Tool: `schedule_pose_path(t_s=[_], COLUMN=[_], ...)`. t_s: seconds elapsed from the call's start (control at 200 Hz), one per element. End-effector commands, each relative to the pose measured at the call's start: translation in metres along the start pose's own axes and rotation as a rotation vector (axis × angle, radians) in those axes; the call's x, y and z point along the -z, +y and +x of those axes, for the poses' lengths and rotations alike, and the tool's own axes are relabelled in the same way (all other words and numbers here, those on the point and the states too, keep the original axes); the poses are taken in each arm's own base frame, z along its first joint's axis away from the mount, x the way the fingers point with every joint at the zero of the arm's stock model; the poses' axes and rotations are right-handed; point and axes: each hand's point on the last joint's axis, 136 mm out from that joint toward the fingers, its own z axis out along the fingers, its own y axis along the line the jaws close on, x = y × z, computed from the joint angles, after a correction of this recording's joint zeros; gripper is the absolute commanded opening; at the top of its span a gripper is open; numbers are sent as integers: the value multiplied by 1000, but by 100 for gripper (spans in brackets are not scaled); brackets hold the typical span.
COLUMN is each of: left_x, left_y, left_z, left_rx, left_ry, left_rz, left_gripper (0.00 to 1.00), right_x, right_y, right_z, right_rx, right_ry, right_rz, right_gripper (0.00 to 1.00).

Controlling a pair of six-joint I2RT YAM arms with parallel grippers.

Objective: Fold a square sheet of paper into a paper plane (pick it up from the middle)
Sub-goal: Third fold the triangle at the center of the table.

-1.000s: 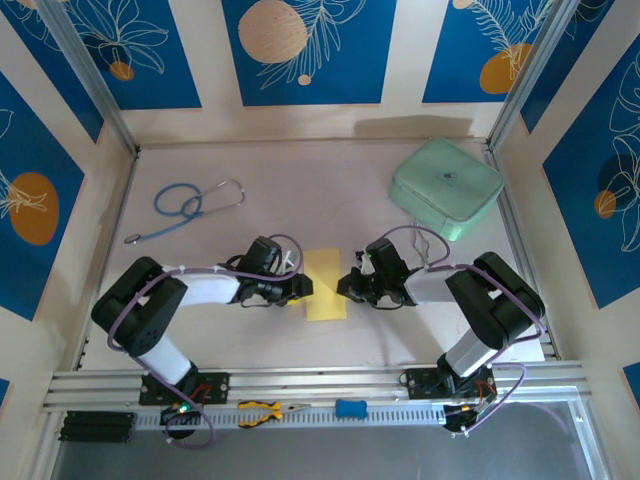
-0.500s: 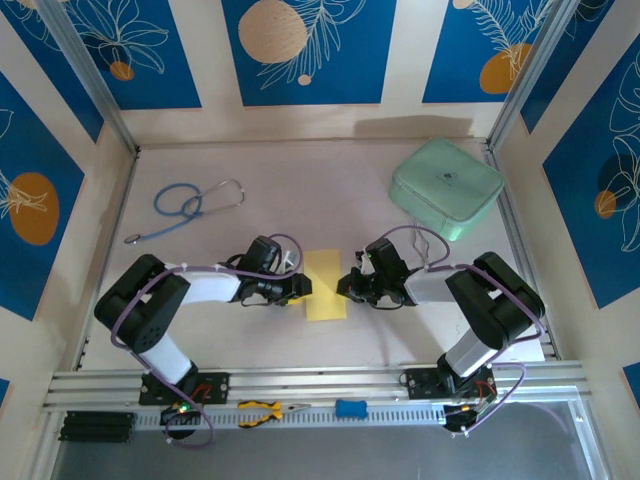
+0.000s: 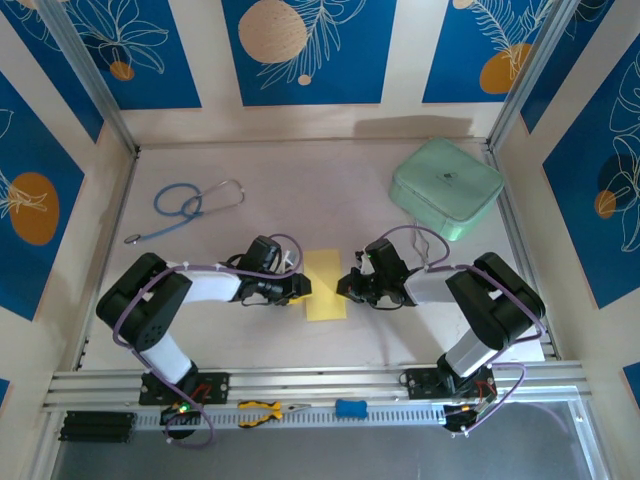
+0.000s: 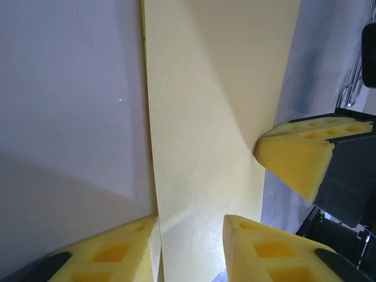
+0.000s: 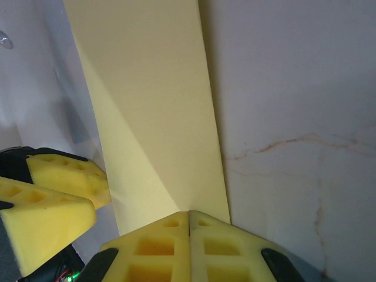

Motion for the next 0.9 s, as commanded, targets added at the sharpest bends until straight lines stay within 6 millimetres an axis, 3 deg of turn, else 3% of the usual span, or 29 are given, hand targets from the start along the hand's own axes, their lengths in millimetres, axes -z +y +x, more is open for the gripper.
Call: schedule_pose_path(t_s=[0.0,0.4,0.605,0.735,0.895], left_x=[-4,-2,2,7,15], left_y=[-3,-4,-2,-4,-7], left_z=[-4,-6,-7,-7,-7], left_rx=[-9,-7,-6,-8,-3], left_ry=[-3,-21,-40,-55,-76], left_rz=[21,22,3,3,-2], left_gripper=[34,30,18,8,3], right_x=[-3,-3,-2,4,21], right_y=[-29,-30,-22,-4,19], right_z=[25,24,24,21,15], right_rx=[-56,-58,-28,47,175], right_ry=[69,66,70,51,0], right_rz=[107,108,79,43,74], right_gripper=[7,7,8,15,32])
